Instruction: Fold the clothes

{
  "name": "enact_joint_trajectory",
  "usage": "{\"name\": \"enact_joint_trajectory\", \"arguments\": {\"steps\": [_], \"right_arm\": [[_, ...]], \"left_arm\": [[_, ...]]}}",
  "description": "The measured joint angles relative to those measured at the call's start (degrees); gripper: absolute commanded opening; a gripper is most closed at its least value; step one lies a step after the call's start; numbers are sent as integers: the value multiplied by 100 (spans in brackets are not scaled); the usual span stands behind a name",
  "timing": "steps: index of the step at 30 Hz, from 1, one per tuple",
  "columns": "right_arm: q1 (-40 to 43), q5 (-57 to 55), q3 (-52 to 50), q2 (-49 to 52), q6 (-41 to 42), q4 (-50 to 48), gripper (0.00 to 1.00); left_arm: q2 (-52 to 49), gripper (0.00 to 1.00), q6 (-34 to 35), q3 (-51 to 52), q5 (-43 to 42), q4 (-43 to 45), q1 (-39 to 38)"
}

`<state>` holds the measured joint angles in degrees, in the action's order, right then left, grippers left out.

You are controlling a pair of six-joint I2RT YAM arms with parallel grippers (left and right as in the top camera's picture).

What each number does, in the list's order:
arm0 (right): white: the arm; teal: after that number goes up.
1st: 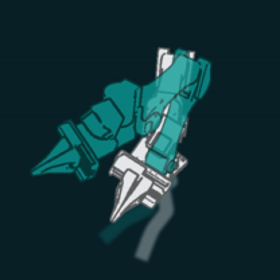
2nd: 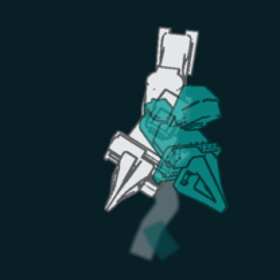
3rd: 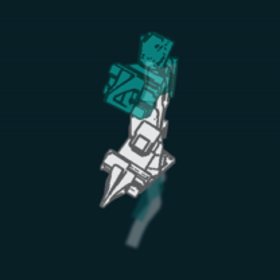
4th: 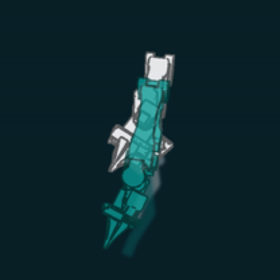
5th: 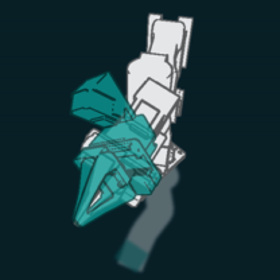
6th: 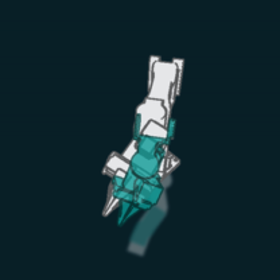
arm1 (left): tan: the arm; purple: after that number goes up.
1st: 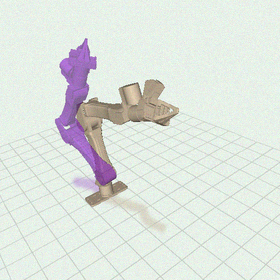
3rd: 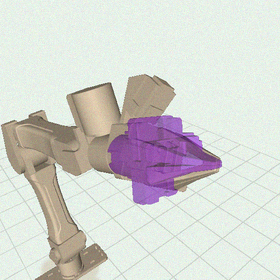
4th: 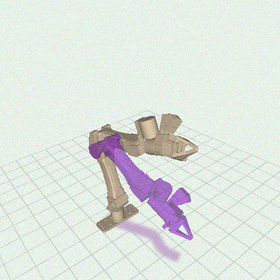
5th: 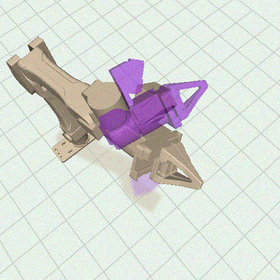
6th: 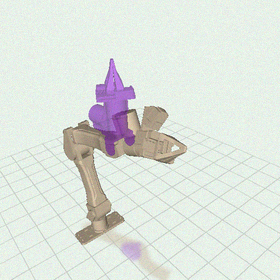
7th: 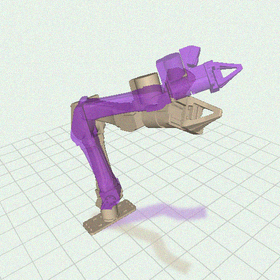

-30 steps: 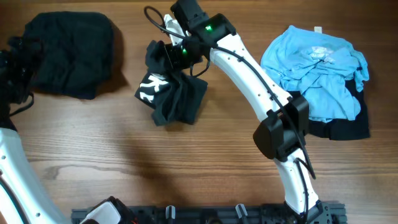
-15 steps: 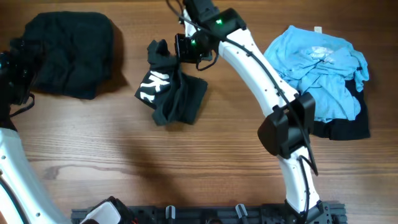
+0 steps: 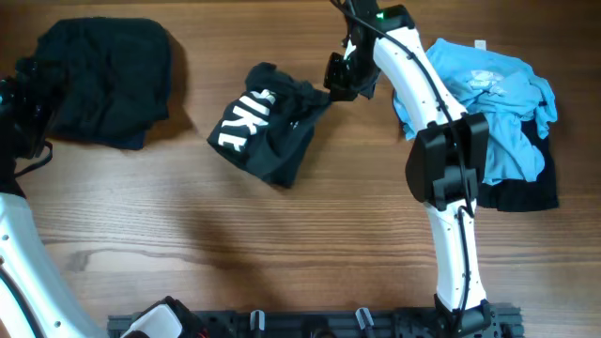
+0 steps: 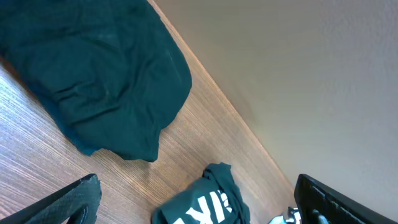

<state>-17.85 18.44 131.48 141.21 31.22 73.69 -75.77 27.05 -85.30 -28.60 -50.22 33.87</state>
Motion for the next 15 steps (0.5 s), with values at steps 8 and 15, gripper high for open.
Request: {"name": "enact_joint_trajectory", "arguments": {"steps": [8,15], "right_arm": [[-103,50,-11,-199,-787,702,46],[-1078,-129,-11,-1309,-1025,1141,55]], "left_arm": [[0,100,0,0,0,0,0],[0,100,-2,0,-2,57,0]]}}
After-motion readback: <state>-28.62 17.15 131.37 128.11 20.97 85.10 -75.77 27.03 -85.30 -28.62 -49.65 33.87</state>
